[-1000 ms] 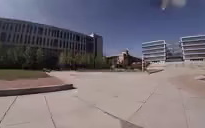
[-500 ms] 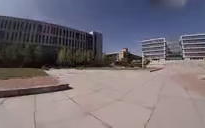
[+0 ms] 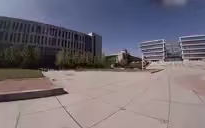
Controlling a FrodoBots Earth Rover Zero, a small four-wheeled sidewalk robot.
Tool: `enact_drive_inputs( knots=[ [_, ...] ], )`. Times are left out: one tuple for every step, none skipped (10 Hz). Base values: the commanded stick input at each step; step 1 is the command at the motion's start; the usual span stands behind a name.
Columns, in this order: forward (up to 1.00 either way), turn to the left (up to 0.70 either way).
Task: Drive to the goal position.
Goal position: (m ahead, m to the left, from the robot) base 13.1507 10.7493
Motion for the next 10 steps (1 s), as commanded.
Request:
enact_drive_inputs(
  knots=[
    [0.70, -0.11],
    [0.70, -0.17],
    [0.70, -0.24],
    [0.70, -0.30],
    [0.70, -0.08],
    [0.70, -0.06],
    [0.70, -0.04],
    [0.70, -0.02],
    [0.70, 0.00],
    [0.70, 0.01]
  ],
)
